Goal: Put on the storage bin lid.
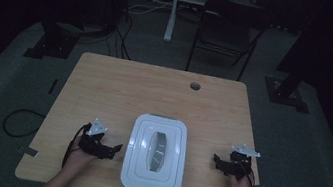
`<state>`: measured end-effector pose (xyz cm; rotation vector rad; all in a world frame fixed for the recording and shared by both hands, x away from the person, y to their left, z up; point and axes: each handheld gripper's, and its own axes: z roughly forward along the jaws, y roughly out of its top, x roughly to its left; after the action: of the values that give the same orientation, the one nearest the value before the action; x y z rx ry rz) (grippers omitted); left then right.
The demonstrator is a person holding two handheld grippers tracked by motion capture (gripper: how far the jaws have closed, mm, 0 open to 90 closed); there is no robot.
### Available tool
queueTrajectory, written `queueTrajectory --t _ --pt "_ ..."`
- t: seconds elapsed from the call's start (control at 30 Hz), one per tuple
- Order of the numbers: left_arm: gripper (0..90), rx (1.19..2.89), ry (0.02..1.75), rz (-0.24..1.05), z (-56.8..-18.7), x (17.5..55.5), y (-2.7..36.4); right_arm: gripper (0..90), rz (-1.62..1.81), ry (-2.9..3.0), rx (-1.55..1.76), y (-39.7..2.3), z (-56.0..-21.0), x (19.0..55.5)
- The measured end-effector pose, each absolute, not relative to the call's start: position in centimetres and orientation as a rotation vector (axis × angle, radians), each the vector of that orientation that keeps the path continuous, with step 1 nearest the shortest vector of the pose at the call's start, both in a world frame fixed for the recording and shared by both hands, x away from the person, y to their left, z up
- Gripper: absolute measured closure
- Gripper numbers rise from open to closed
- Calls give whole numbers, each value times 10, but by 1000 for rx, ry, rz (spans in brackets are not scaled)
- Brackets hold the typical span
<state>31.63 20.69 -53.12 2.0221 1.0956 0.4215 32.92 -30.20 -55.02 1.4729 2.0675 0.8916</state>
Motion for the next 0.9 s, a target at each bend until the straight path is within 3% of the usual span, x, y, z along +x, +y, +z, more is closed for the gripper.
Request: queueTrajectory --t 0.9 --pt "9 1865 1379 551 -534 288 314 119 893 2067 1472 -302 -550 329"
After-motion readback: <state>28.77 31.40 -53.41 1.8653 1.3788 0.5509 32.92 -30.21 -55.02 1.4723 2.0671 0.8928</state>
